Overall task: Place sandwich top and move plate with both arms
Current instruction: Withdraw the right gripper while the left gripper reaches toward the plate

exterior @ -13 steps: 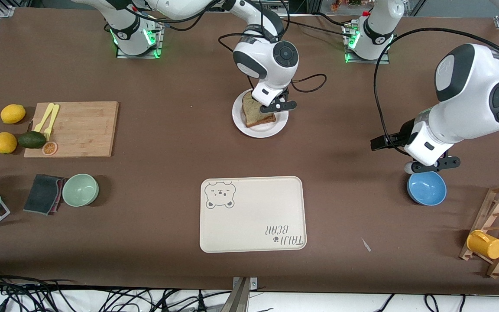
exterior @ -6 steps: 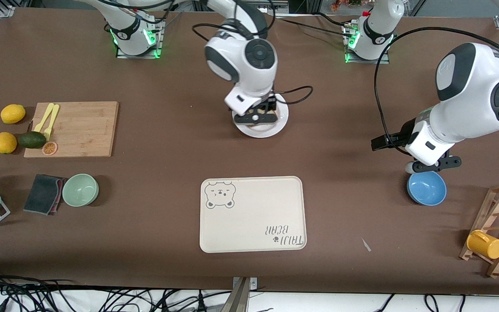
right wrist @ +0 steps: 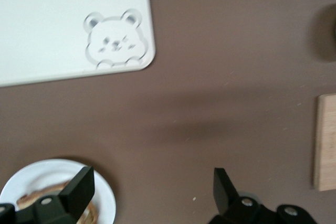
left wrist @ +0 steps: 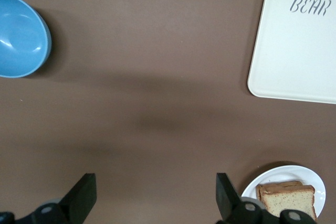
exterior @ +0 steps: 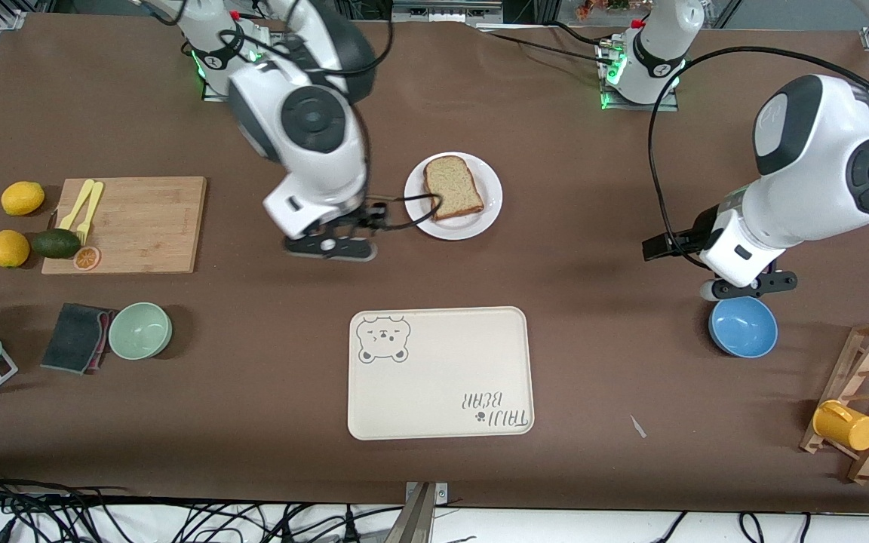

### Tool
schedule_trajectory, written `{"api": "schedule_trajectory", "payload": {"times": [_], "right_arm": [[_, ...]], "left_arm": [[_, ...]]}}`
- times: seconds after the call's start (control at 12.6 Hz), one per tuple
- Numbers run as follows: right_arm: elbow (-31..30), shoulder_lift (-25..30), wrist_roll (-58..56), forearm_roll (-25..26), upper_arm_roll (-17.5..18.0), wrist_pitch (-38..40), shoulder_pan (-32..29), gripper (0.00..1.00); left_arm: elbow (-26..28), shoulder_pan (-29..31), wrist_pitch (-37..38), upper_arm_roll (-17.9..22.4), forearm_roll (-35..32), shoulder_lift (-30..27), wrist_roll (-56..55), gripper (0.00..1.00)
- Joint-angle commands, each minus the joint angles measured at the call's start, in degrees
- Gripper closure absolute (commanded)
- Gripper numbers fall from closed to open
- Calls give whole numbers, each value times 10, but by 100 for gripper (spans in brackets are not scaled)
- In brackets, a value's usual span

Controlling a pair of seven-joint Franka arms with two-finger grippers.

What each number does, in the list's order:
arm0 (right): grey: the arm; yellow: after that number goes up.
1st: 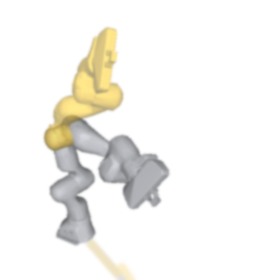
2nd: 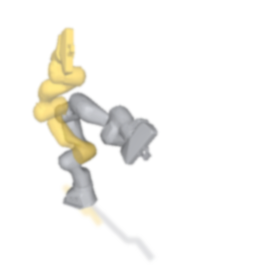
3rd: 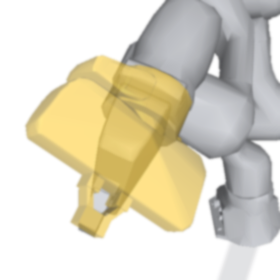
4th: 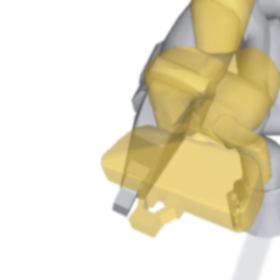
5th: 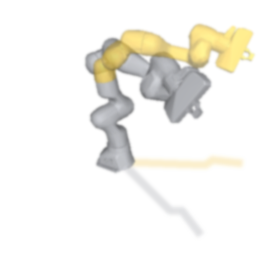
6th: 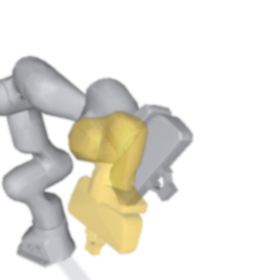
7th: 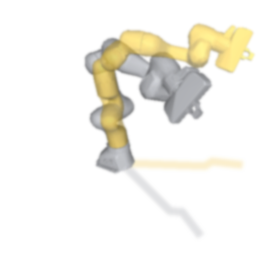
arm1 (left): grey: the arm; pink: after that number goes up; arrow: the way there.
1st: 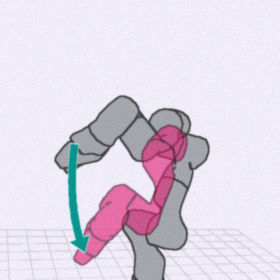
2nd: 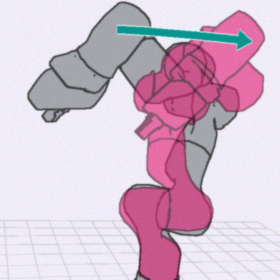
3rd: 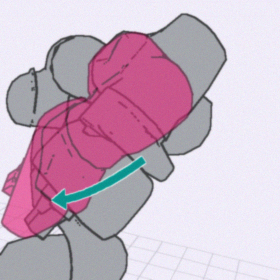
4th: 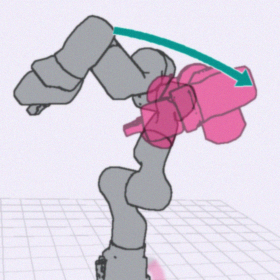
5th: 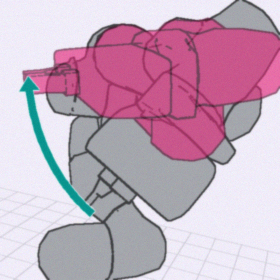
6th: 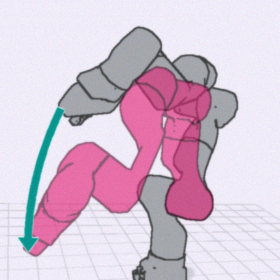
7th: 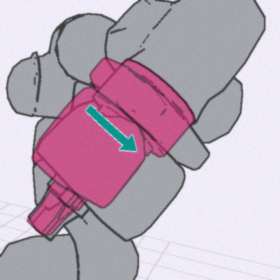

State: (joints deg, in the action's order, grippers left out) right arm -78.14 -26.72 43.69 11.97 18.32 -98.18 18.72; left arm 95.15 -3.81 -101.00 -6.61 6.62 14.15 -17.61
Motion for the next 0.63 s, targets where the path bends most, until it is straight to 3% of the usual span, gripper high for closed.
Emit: {"api": "schedule_trajectory", "payload": {"times": [0.0,0.16,0.32,0.56], "right_arm": [[-23,46,-30,-12,-48,-12,0,0],[-30,73,-132,-61,-108,-17,0,0],[-37,90,-151,-113,-162,-17,-3,0],[-51,109,-197,-125,-169,-17,-48,0]], "left_arm": [[59,-5,-50,-28,16,-10,-15,0],[113,-5,-123,-54,48,-10,-34,0],[158,-5,-189,-81,64,-10,-58,0],[198,-7,-250,-103,103,-3,-63,0]]}}
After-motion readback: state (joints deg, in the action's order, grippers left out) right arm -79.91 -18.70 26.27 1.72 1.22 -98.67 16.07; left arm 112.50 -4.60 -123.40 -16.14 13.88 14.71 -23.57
